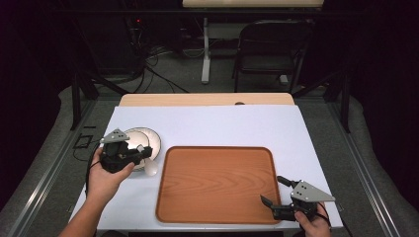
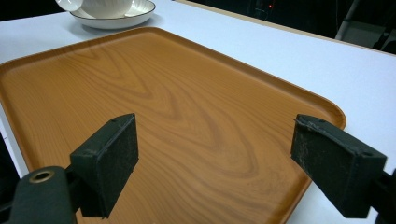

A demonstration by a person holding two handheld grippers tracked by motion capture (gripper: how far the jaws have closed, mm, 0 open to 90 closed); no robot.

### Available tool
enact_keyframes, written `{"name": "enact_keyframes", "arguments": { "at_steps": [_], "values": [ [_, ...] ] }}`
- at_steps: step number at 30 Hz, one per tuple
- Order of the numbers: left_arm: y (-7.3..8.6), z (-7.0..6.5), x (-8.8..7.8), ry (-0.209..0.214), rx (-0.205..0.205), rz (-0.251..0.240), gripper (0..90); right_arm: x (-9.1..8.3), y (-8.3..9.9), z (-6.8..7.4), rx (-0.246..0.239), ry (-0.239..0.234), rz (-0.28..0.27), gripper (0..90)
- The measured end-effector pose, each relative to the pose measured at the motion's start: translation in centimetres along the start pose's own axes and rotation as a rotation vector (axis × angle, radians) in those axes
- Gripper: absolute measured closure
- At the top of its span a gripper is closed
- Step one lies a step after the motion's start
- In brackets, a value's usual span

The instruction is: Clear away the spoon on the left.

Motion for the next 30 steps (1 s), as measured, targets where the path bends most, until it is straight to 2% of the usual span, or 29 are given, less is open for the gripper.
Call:
{"name": "enact_keyframes", "arguments": {
  "at_steps": [8,21,30],
  "values": [
    [0.8,-1.8,0.6,0.044,0.051,0.051,85.0,0.0,0.0,0.0,0.0,0.0,0.0,14.4],
    [2.4,-4.0,1.8,0.098,0.075,0.108,85.0,0.1,0.0,0.0,0.0,0.0,0.0,14.4],
    [3.4,-4.8,2.8,0.135,0.088,0.155,84.9,0.0,0.0,0.0,0.001,-0.001,0.002,14.4]
  ]
}}
Point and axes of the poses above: each handheld gripper's, and its own axes: x roughly forward along the jaws, y roughly out of its underside, z roughly to its left, the point moved 5 cm from there along x, roughly forward along the jaws
